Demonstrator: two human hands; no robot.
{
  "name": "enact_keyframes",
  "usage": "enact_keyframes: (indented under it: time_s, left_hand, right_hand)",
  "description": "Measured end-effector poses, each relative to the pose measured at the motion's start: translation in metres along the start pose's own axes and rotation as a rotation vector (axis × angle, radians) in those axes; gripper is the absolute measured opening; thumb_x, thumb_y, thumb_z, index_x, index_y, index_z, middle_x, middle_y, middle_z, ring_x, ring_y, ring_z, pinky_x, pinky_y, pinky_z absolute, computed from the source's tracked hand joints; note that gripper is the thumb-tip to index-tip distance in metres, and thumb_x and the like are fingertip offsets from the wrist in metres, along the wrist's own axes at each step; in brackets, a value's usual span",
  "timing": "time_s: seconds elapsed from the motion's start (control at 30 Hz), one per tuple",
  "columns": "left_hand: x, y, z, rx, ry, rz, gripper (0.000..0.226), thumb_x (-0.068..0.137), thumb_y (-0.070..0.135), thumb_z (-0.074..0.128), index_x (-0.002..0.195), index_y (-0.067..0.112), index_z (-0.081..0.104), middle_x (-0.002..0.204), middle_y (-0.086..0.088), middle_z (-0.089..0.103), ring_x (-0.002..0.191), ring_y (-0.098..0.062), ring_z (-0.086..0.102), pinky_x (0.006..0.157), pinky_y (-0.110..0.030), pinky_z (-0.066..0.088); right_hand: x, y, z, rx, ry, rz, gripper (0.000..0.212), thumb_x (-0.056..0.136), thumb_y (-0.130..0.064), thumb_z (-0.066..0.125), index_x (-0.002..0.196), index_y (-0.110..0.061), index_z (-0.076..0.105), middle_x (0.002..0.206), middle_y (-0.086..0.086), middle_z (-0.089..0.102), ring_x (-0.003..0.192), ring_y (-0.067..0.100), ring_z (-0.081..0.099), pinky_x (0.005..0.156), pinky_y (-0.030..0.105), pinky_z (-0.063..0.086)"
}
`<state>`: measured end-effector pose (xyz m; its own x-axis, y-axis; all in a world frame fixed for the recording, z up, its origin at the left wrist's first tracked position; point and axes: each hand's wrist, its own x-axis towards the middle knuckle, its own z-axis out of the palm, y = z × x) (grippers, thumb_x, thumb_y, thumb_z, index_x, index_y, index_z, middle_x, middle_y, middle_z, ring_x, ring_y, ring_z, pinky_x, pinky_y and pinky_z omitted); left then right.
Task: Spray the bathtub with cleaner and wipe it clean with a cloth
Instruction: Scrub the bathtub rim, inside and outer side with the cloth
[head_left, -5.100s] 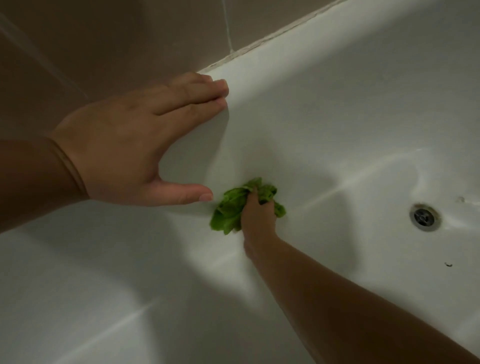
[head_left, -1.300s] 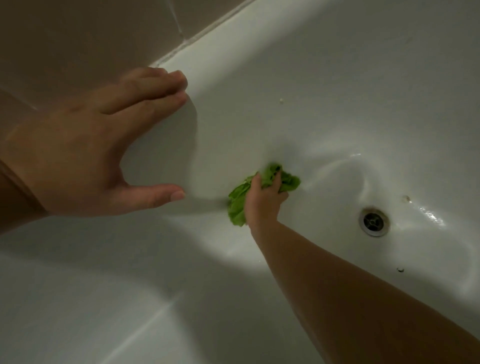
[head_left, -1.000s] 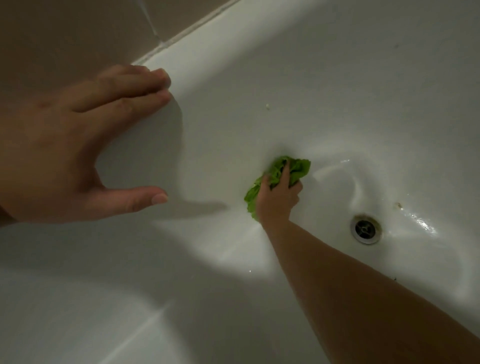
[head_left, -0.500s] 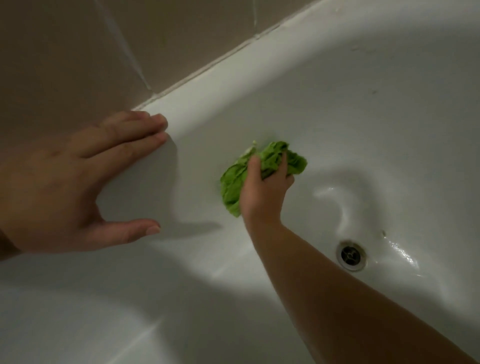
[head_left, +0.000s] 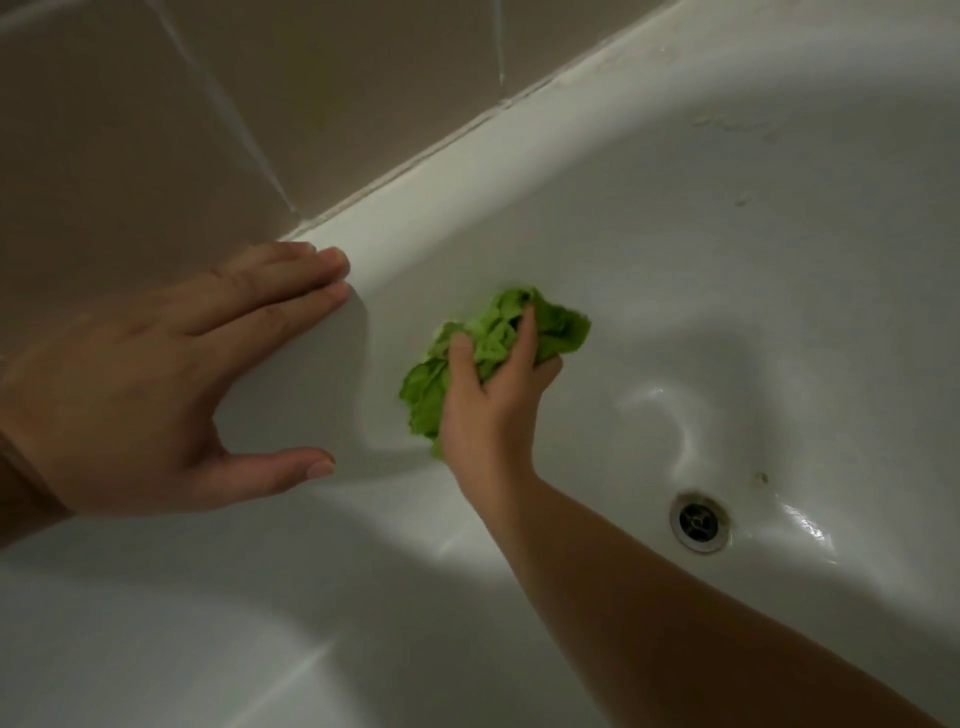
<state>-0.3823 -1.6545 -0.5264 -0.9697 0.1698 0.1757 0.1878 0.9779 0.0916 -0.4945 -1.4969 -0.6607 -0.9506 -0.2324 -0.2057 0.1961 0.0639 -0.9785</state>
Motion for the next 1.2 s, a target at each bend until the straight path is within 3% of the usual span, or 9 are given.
enact_keyframes:
  time_s: [0.17, 0.27, 0.37, 0.5, 0.6, 0.7, 0.8, 1.0, 1.2]
  left_hand:
    - [0.013, 0.001, 0.002, 0.013, 0.009, -0.003, 0.099, 0.080, 0.066, 0.070, 0.151, 0.002, 0.045, 0.161, -0.009, 0.040, 0.149, -0.028, 0.038, 0.115, -0.057, 0.040]
    - [0.022, 0.003, 0.002, 0.026, 0.000, -0.001, 0.098, 0.080, 0.065, 0.070, 0.152, 0.004, 0.044, 0.161, -0.008, 0.040, 0.149, -0.028, 0.038, 0.115, -0.057, 0.040]
    - [0.030, 0.004, 0.003, 0.036, 0.001, -0.011, 0.096, 0.082, 0.065, 0.068, 0.153, 0.005, 0.044, 0.162, -0.007, 0.039, 0.150, -0.027, 0.038, 0.116, -0.054, 0.040]
    - [0.045, 0.006, 0.006, 0.015, 0.003, 0.008, 0.095, 0.083, 0.063, 0.068, 0.153, 0.004, 0.043, 0.162, -0.008, 0.039, 0.149, -0.029, 0.039, 0.115, -0.057, 0.040]
    - [0.059, 0.007, 0.008, 0.024, 0.003, 0.003, 0.094, 0.084, 0.065, 0.066, 0.152, 0.003, 0.045, 0.161, -0.009, 0.040, 0.149, -0.029, 0.039, 0.111, -0.059, 0.044]
    - [0.075, 0.008, 0.010, 0.034, 0.006, 0.002, 0.095, 0.083, 0.065, 0.067, 0.152, 0.004, 0.045, 0.161, -0.009, 0.041, 0.149, -0.027, 0.039, 0.113, -0.056, 0.043]
    - [0.093, 0.009, 0.015, 0.013, 0.019, 0.014, 0.096, 0.081, 0.063, 0.071, 0.151, 0.002, 0.046, 0.160, -0.011, 0.042, 0.148, -0.028, 0.041, 0.114, -0.055, 0.042]
    - [0.124, 0.011, 0.018, 0.029, 0.004, 0.043, 0.096, 0.083, 0.064, 0.068, 0.152, 0.002, 0.044, 0.161, -0.013, 0.040, 0.149, -0.030, 0.040, 0.113, -0.058, 0.043]
    - [0.135, 0.015, 0.020, 0.057, 0.014, 0.044, 0.093, 0.085, 0.065, 0.063, 0.153, 0.004, 0.045, 0.162, -0.010, 0.039, 0.150, -0.027, 0.039, 0.118, -0.049, 0.038]
  right_hand:
    - [0.054, -0.040, -0.018, -0.034, 0.149, -0.214, 0.067, 0.103, -0.037, 0.057, 0.161, -0.037, 0.023, 0.153, 0.001, 0.018, 0.143, 0.027, 0.033, 0.118, 0.039, 0.036]
    - [0.077, -0.025, -0.028, -0.094, 0.244, -0.103, 0.063, 0.105, -0.042, 0.051, 0.162, -0.029, 0.026, 0.152, 0.014, 0.023, 0.138, 0.035, 0.039, 0.110, 0.038, 0.039]
    - [0.058, -0.011, -0.019, -0.125, 0.175, 0.011, 0.065, 0.105, -0.043, 0.049, 0.162, -0.025, 0.024, 0.153, 0.016, 0.022, 0.138, 0.042, 0.039, 0.114, 0.045, 0.039]
    - [0.048, -0.036, -0.021, -0.086, 0.090, -0.233, 0.066, 0.102, -0.042, 0.052, 0.161, -0.034, 0.022, 0.145, -0.009, 0.020, 0.137, 0.036, 0.040, 0.111, 0.050, 0.045]
    - [0.084, -0.062, -0.038, -0.124, 0.195, -0.325, 0.067, 0.102, -0.039, 0.055, 0.161, -0.033, 0.024, 0.149, -0.001, 0.021, 0.141, 0.033, 0.036, 0.116, 0.046, 0.040]
    - [0.112, -0.066, -0.050, -0.139, 0.345, -0.211, 0.065, 0.105, -0.043, 0.049, 0.162, -0.031, 0.023, 0.148, 0.008, 0.025, 0.134, 0.035, 0.041, 0.111, 0.047, 0.043]
    - [0.103, -0.057, -0.042, -0.138, 0.308, -0.051, 0.065, 0.106, -0.046, 0.045, 0.164, -0.026, 0.021, 0.149, 0.012, 0.026, 0.132, 0.038, 0.042, 0.108, 0.043, 0.043]
    - [0.109, -0.076, -0.055, -0.161, 0.280, -0.222, 0.068, 0.105, -0.037, 0.054, 0.163, -0.027, 0.020, 0.152, 0.010, 0.021, 0.141, 0.034, 0.032, 0.118, 0.038, 0.033]
    - [0.130, -0.084, -0.066, -0.113, 0.362, -0.033, 0.073, 0.106, -0.046, 0.046, 0.165, -0.032, 0.006, 0.149, 0.007, 0.020, 0.131, 0.038, 0.043, 0.103, 0.033, 0.041]
